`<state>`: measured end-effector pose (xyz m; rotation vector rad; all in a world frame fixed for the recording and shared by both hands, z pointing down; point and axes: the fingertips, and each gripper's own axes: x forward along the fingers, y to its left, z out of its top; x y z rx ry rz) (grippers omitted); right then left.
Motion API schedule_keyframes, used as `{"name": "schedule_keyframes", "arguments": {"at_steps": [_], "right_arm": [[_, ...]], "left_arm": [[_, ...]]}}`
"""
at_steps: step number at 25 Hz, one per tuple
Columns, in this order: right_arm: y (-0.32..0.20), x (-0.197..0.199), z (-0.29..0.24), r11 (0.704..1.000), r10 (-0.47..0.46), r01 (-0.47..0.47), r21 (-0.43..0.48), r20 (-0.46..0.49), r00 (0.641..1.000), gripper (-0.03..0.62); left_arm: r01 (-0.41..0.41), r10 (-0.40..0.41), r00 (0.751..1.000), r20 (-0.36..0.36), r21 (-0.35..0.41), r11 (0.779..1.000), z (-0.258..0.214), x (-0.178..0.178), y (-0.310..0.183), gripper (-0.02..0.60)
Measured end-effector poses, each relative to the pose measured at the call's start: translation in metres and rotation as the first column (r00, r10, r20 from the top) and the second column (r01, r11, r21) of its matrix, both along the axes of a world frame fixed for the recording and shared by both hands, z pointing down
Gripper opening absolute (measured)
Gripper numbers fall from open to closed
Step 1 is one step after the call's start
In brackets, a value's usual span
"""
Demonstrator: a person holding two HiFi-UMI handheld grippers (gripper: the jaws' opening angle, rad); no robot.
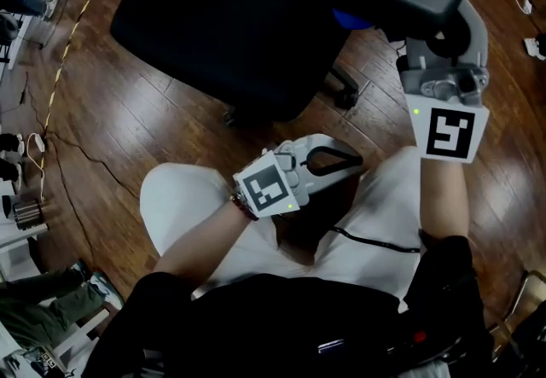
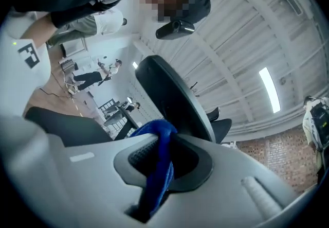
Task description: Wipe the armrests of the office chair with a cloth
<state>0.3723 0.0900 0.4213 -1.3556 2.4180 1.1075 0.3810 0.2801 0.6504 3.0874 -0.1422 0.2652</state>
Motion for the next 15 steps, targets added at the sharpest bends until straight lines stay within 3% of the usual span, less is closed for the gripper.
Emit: {"name": "schedule_keyframes", "arguments": {"at_steps": [2, 4, 6, 10, 13, 15], "right_arm": [[-0.010, 0.000, 0.035, 0.997, 0.031, -0.036, -0.069, -0.069, 0.997, 0.040], [-0.024, 0.003, 0.089, 0.977, 0.087, -0.132, -0.168, -0.250, 0.964, 0.040], [-0.034, 0.007, 0.125, 0.960, 0.093, -0.176, -0.219, -0.344, 0.934, 0.040], [-0.051, 0.021, 0.158, 0.930, 0.106, -0.194, -0.313, -0.279, 0.954, 0.040], [-0.068, 0.034, 0.192, 0.851, 0.110, -0.228, -0.473, -0.264, 0.958, 0.040], [-0.076, 0.039, 0.206, 0.816, 0.089, -0.208, -0.539, -0.237, 0.967, 0.040]], "left_arm": [[0.002, -0.002, 1.000, 0.027, 0.015, 1.000, 0.009, -0.001, -0.002, 0.006], [0.003, -0.003, 0.999, 0.041, 0.019, 1.000, 0.011, -0.002, -0.003, 0.006], [0.003, -0.004, 1.000, 0.028, 0.014, 1.000, 0.007, 0.000, -0.003, 0.006], [-0.008, 0.008, 1.000, 0.026, 0.009, 1.000, 0.007, 0.002, 0.000, 0.006], [-0.011, 0.011, 0.999, 0.040, 0.016, 1.000, 0.011, 0.001, -0.001, 0.006], [-0.005, 0.004, 0.999, 0.050, 0.030, 1.000, 0.011, 0.001, -0.004, 0.006]]}}
